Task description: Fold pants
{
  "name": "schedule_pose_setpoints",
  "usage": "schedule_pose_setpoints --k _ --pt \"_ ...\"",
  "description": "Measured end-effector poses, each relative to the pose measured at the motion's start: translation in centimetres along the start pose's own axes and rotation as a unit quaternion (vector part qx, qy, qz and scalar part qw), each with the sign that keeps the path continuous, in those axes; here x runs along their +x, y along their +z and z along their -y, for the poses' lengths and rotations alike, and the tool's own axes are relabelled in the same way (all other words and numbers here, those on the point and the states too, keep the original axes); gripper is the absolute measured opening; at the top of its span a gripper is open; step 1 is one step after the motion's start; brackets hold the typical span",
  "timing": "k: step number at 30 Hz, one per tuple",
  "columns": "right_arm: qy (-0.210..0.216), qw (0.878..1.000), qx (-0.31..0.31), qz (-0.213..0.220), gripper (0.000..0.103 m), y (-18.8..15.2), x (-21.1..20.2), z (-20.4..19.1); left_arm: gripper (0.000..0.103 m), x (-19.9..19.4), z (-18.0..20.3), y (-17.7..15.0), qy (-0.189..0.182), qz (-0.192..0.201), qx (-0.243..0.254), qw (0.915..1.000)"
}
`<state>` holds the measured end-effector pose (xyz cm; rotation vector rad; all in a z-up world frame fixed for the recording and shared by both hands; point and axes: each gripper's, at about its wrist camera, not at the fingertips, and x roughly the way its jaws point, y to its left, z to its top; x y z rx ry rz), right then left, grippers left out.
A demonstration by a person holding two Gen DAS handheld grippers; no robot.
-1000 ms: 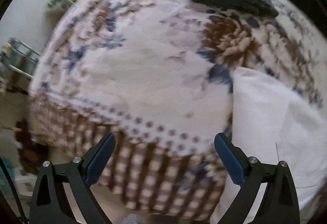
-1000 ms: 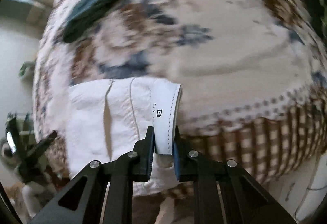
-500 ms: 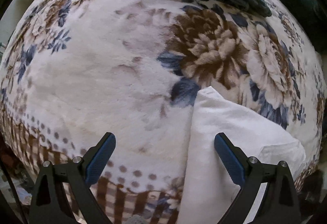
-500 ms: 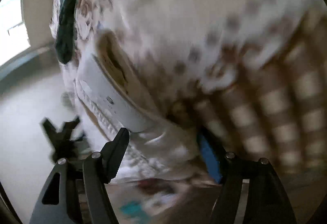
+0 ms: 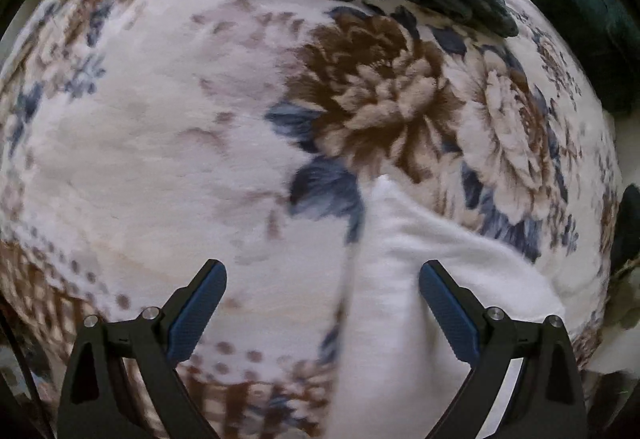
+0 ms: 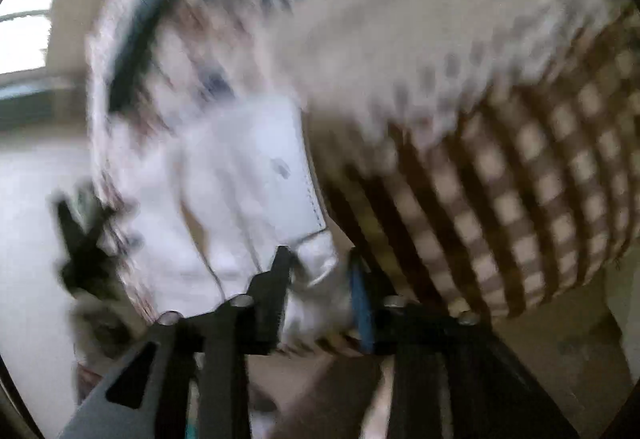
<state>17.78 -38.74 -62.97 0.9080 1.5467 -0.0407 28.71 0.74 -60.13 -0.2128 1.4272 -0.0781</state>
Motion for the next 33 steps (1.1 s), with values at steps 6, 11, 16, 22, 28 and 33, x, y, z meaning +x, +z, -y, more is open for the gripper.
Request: schedule_pose_setpoints --k 6,11,16,22,28,33 --pt "0.069 0.994 0.088 -0.004 0.054 1.1 1.6 3.2 0.089 4.4 -1.3 2.1 -0.08 -0.051 -0.059 0.9938" --pt "0.145 0.984 0.08 0.061 0.065 2.7 -1.0 3.5 0.025 4.3 -0.6 3.5 -0.091 -0.027 -0.007 0.9955" --pt "0.19 0.981 0.036 0.036 0.074 6.3 1.3 1.3 0.021 5.0 -0.8 4.4 -0.101 -0.019 -0.018 0.9946" --pt "0.159 0.984 -0.038 0.064 0.008 6.3 -0.8 -3.3 0.021 4.9 -1.3 4.3 -0.096 -0.016 -0.012 0.9952" --pt "0.119 0.991 0.004 0.055 0.025 5.9 -1.5 -1.7 0.028 1.6 -2.8 5.1 -0.1 0.034 -0.056 0.9929" --pt "0.118 0.991 0.0 0.055 0.075 3.4 -1.7 0.4 0.052 -2.6 -5.1 2.5 -0.136 0.058 -0.067 0.9867"
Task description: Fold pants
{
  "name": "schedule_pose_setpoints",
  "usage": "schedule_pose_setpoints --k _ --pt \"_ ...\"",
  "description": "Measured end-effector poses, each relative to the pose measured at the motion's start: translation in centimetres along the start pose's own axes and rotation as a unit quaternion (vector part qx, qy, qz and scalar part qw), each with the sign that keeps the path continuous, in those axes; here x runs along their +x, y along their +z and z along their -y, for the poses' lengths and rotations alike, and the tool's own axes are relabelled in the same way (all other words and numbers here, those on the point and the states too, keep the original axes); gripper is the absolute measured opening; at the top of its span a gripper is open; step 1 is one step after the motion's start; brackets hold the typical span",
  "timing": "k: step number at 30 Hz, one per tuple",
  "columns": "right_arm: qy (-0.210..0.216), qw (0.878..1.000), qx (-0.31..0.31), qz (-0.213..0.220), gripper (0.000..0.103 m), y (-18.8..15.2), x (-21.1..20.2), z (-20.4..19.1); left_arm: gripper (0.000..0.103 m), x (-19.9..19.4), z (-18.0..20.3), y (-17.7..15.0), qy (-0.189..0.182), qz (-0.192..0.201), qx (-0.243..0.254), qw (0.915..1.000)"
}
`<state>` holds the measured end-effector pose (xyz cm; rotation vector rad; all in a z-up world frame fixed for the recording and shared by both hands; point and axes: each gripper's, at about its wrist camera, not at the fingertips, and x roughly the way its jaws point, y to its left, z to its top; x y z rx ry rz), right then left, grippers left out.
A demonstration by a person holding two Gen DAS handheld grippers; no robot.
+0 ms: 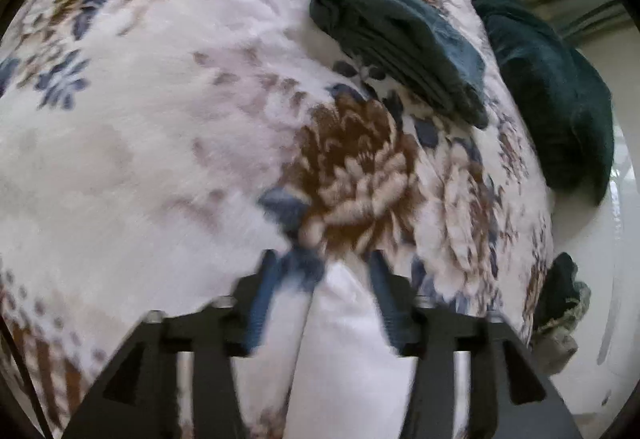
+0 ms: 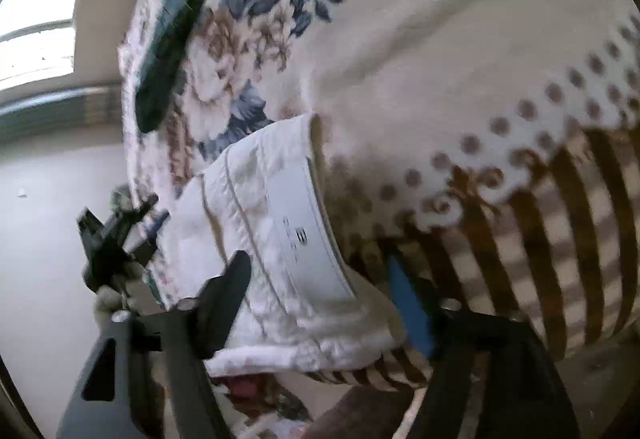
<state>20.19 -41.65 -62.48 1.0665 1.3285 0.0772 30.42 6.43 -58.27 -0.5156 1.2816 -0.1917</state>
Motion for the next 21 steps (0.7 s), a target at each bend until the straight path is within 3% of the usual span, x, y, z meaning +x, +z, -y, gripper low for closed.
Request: schedule_pose_setpoints --k 4,6,9,10,12,17,18,21 --pt "0.043 0.995 0.072 -0.057 0.075 -1.7 2.9 4.5 0.053 -0.2 -0.6 -3.9 0.003 -0.031 0.021 0.9993" --pt "0.076 0.99 0.1 -0.065 0.074 -1.9 4.9 5.7 0.053 0.5 -0.8 -5.8 0.012 -0.045 0.028 0.9985" --pt "0.118 0.987 0.103 -0.024 0.027 -2.0 5.0 4.9 0.053 1.1 -1.1 -7.1 0.018 -0.05 0.019 0.9984" --pt "0.094 0.992 0.08 -0.006 0.019 -2.3 4.0 3.4 0.053 1.0 -1.2 -7.1 0.014 -0.049 0.014 0.9986" --pt "0.092 0.993 0.059 0.034 0.011 -3.2 1.0 1.6 0.053 0.8 -1.2 -6.8 0.013 -0.049 0.01 0.9987" --pt "0.04 0.991 0.053 0.113 0.01 -4.4 -6.1 1.1 0.056 1.1 0.1 -5.9 0.006 -0.05 0.029 0.9983" --pt "0.027 0.991 0.053 0.117 0.01 -4.3 -6.4 1.4 0.056 1.2 0.4 -5.6 0.008 -0.05 0.031 0.9982" --pt "-0.04 0.996 0.033 0.069 0.011 -3.4 -4.5 3.3 0.056 1.5 1.1 -4.7 -0.001 -0.049 0.031 0.9983"
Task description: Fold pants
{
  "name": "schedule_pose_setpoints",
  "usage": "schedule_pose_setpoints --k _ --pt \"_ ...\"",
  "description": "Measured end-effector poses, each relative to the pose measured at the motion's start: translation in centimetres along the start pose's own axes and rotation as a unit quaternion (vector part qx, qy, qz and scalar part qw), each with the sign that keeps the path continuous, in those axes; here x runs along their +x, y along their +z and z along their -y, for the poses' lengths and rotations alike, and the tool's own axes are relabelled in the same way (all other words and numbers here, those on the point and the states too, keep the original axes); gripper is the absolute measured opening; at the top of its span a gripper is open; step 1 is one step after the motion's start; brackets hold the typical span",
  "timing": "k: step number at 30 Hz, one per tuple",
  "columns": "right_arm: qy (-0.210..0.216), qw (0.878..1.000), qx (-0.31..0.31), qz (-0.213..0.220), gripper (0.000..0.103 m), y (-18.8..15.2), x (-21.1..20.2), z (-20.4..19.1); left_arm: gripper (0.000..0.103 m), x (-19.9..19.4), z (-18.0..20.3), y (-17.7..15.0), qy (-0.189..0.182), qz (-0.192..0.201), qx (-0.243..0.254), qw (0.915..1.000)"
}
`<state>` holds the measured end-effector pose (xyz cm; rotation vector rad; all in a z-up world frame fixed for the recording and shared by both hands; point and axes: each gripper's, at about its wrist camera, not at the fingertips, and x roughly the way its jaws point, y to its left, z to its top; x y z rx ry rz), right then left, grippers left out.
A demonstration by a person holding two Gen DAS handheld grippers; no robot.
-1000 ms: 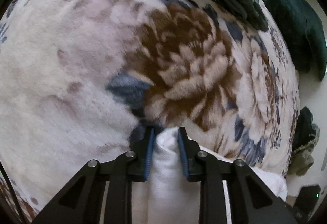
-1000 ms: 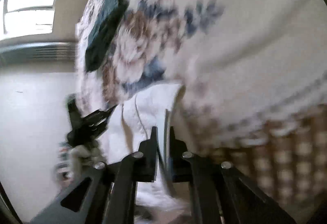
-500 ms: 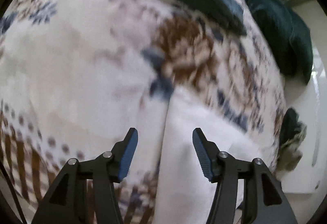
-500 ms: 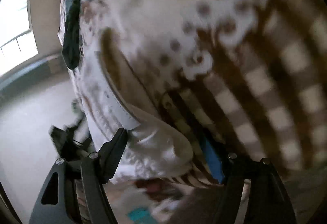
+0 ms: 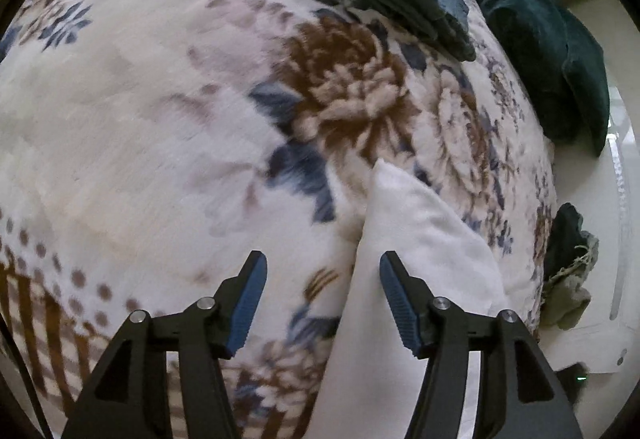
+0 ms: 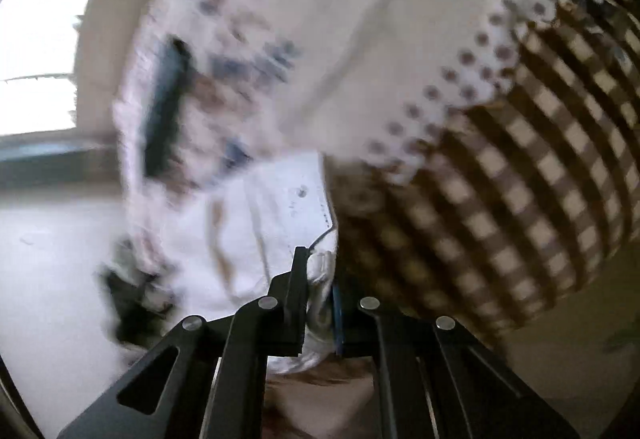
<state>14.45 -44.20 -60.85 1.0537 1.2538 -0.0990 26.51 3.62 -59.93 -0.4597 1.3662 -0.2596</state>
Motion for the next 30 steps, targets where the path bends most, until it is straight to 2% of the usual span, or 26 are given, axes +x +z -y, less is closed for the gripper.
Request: schedule_pose_setpoints --k 1,2,4,7,8,9,10,13,15,18,19,20,22,24,25,26,28,30 --pt "-0.014 0.999 -0.001 -0.048 0.013 0.2 2.5 0.8 0.056 0.4 0.2 0.5 -0.001 -0.001 -0.002 1.0" --pt "-0.021 0.997 0.006 -0.069 0.018 0.2 3.8 1.3 0.056 0.8 0.1 0.8 -0.002 -0.004 -0.004 1.0" --pt "-0.03 0.994 0.013 -0.109 0.035 0.0 6.4 1.9 0.056 1.9 -0.2 1.7 -0.009 -0.015 -0.015 0.9997" --pt "-0.026 0.993 0.025 -0.108 0.047 0.1 6.1 1.9 0.056 2.7 -0.6 3.2 -0.022 -0.021 -0.029 0.9991" --pt "-0.019 0.994 0.031 -0.099 0.053 0.2 5.6 2.0 0.056 2.9 -0.7 3.8 -0.026 -0.021 -0.032 0.9989" --pt "-0.007 0.995 0.039 -0.088 0.065 0.3 5.0 1.9 0.056 3.0 -0.7 4.0 -0.028 -0.022 -0.034 0.9988" --pt "0.01 0.996 0.049 -0.072 0.069 0.4 4.3 2.1 0.056 3.4 -0.6 4.3 -0.034 -0.025 -0.034 0.9985" --pt "0.06 0.994 0.082 -0.041 0.069 0.3 2.8 2.7 0.056 5.2 0.2 4.8 -0.036 -0.047 -0.025 0.9979" --pt "0.083 0.991 0.097 -0.044 0.069 -0.3 2.8 3.2 0.056 6.0 1.0 4.9 -0.03 -0.056 -0.009 0.998" --pt "0.07 0.992 0.091 -0.045 0.069 -0.9 2.8 2.8 0.052 6.5 2.7 4.6 -0.001 -0.043 0.04 0.9983" --pt "0.059 0.996 0.063 -0.037 0.069 -1.2 3.1 1.2 0.042 6.6 3.4 4.5 0.016 -0.037 0.065 0.997" --pt "0.045 0.998 0.036 -0.032 0.069 -1.0 3.8 -0.9 0.035 7.1 4.2 4.4 0.05 -0.034 0.103 0.9928" --pt "0.021 0.999 -0.027 -0.022 0.069 -0.9 4.0 -4.3 0.031 8.2 4.9 4.4 0.098 -0.04 0.141 0.9843" --pt "-0.01 0.995 -0.092 -0.034 0.069 -0.8 4.8 -8.1 0.033 8.4 5.0 4.7 0.108 -0.044 0.147 0.9823" --pt "-0.034 0.992 -0.115 -0.04 0.069 -0.5 5.5 -9.6 0.033 7.9 4.9 4.9 0.103 -0.045 0.138 0.984" --pt "-0.04 0.99 -0.127 -0.042 0.069 -0.3 5.7 -10.6 0.034 7.2 4.8 5.1 0.093 -0.045 0.127 0.9865" --pt "-0.029 0.986 -0.153 -0.054 0.069 0.4 6.4 -13.3 0.036 4.5 3.9 5.1 0.058 -0.039 0.082 0.9942" --pt "-0.024 0.982 -0.172 -0.067 0.069 1.2 6.8 -15.4 0.044 1.4 2.7 4.0 0.018 -0.022 0.046 0.9985"
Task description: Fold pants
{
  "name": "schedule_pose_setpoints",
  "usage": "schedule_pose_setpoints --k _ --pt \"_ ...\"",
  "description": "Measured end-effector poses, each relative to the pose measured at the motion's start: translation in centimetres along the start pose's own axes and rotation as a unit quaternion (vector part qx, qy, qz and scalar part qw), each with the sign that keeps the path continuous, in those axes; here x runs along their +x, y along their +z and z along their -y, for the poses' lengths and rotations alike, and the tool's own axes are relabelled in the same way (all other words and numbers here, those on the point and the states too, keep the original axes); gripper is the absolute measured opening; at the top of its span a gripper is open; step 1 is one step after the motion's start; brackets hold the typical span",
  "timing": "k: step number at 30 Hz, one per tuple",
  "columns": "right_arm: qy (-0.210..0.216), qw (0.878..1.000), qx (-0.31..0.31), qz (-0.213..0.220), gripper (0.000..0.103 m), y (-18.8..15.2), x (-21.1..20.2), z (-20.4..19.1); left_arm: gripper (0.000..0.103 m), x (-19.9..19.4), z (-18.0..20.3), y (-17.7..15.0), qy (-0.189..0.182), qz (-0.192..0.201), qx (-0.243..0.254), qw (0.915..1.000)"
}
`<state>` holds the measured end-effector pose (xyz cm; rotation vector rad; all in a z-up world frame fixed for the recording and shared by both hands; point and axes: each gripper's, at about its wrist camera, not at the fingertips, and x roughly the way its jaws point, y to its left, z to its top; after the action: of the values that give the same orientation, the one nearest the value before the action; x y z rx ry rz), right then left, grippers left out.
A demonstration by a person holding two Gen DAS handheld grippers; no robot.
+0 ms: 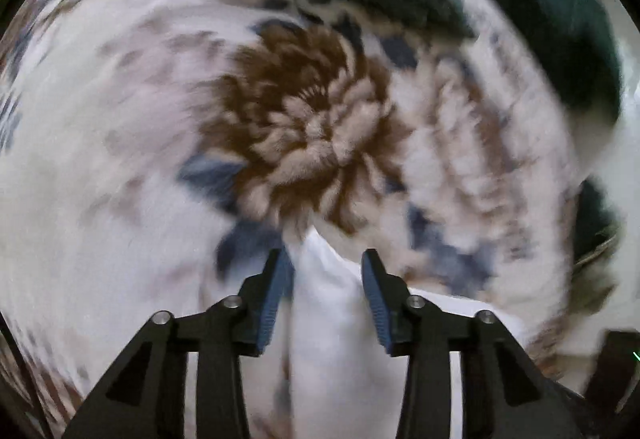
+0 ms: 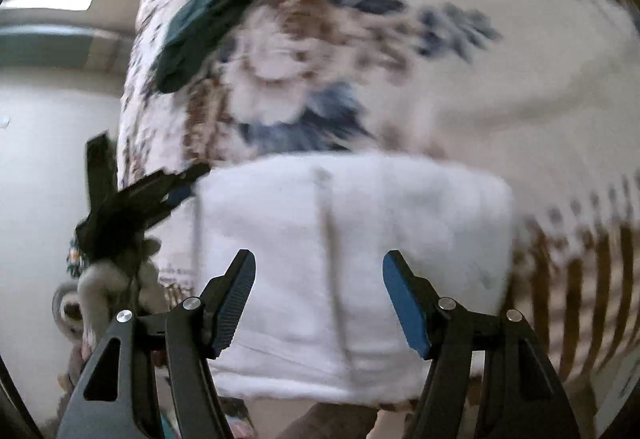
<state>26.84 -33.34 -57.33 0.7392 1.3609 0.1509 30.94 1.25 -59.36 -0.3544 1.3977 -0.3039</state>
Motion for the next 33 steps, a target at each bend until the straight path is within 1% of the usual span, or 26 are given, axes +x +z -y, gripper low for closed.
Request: schedule_pose_setpoints --k 1,2,3,4,5,6,7,8,9,10,11,13,15,18,20,22,23,24,25,26,27,29,30,31,33 --pt "0.003 1.0 -0.016 -0.018 0.069 0.9 0.1 -0.6 0.052 -1.1 -0.4 -0.8 -0.006 0.008 -0.007 0.9999" --pt "0.004 0.999 -0.026 -0.028 0.069 1.9 0.7 -1.7 0.056 -2.7 -0.7 -2.4 -0.007 0.02 -0.015 0.9997" --pt "0.005 0.998 -0.04 -0.038 0.069 3.0 1.1 -2.8 0.056 -3.5 -0.9 -3.7 -0.007 0.023 -0.017 0.9996" --pt "0.005 0.996 -0.069 -0.063 0.069 4.0 2.3 -4.5 0.056 -4.1 -1.0 -5.1 -0.007 0.023 -0.019 0.9995" --pt "0.001 0.992 -0.089 -0.086 0.069 4.7 3.4 -5.6 0.056 -4.7 -1.5 -7.3 -0.004 0.018 -0.02 0.9996" --pt "-0.008 0.989 -0.107 -0.105 0.069 5.1 4.4 -6.5 0.056 -4.7 -1.7 -8.9 0.001 0.011 -0.018 0.9998" --pt "-0.029 0.982 -0.134 -0.13 0.069 5.8 6.4 -7.9 0.056 -4.6 -1.9 -10.6 0.007 0.003 -0.014 0.9999" --pt "-0.048 0.976 -0.154 -0.146 0.069 5.9 7.6 -8.6 0.056 -4.0 -2.1 -12.3 0.013 -0.007 -0.009 0.9998" --pt "-0.07 0.971 -0.169 -0.156 0.069 5.9 8.6 -9.0 0.056 -3.4 -2.2 -13.4 0.013 -0.015 -0.01 0.9997" --pt "-0.091 0.966 -0.178 -0.163 0.069 5.8 9.6 -9.4 0.055 -2.9 -2.4 -14.7 0.009 -0.026 -0.012 0.9996" --pt "-0.108 0.962 -0.185 -0.169 0.069 5.6 10.2 -9.6 0.052 -2.6 -2.9 -16.1 0.004 -0.03 -0.015 0.9994" --pt "-0.126 0.959 -0.187 -0.172 0.069 5.1 10.7 -9.6 0.05 -2.9 -3.6 -18.3 -0.006 -0.027 -0.019 0.9994" --pt "-0.136 0.957 -0.189 -0.171 0.069 5.0 10.9 -9.7 0.05 -3.4 -3.7 -19.7 -0.002 -0.025 -0.007 0.9997" --pt "-0.148 0.956 -0.188 -0.171 0.069 5.0 11.2 -9.9 0.05 -3.6 -3.8 -22.2 0.001 -0.035 0.009 0.9993" --pt "-0.156 0.953 -0.192 -0.174 0.069 5.1 11.5 -10.4 0.047 -3.0 -4.2 -23.8 0.007 -0.065 0.01 0.9978" --pt "-0.165 0.95 -0.197 -0.175 0.069 5.2 11.5 -10.9 0.046 -2.8 -4.7 -24.5 0.003 -0.083 -0.008 0.9965" --pt "-0.168 0.949 -0.202 -0.173 0.069 5.2 11.4 -11.1 0.046 -3.4 -5.1 -24.7 -0.008 -0.081 -0.023 0.9965" --pt "-0.168 0.949 -0.206 -0.171 0.069 5.1 11.2 -11.6 0.046 -4.5 -5.2 -24.5 -0.017 -0.066 -0.032 0.9972" --pt "-0.162 0.95 -0.211 -0.166 0.069 4.8 10.1 -11.9 0.048 -5.5 -5.4 -24.3 -0.02 -0.054 -0.036 0.9977" --pt "-0.157 0.951 -0.209 -0.162 0.069 4.6 9.4 -11.9 0.049 -6.6 -5.3 -23.4 -0.027 -0.034 -0.044 0.9981" --pt "-0.154 0.954 -0.204 -0.154 0.069 4.4 8.6 -11.8 0.05 -7.1 -5.2 -22.6 -0.034 -0.024 -0.048 0.998" --pt "-0.146 0.965 -0.179 -0.126 0.069 4.1 6.1 -10.7 0.061 -7.5 -4.7 -20.4 -0.045 -0.004 -0.047 0.9978" --pt "-0.144 0.97 -0.161 -0.112 0.069 3.9 5.0 -9.9 0.062 -7.1 -4.5 -19.6 -0.049 -0.003 -0.045 0.9978" --pt "-0.14 0.978 -0.125 -0.094 0.069 3.6 3.2 -8.0 0.062 -6.5 -4.3 -18.7 -0.053 -0.004 -0.04 0.9978" --pt "-0.12 0.988 -0.063 -0.078 0.069 2.9 1.2 -4.8 0.062 -4.9 -4.1 -17.7 -0.053 -0.014 -0.027 0.9982"
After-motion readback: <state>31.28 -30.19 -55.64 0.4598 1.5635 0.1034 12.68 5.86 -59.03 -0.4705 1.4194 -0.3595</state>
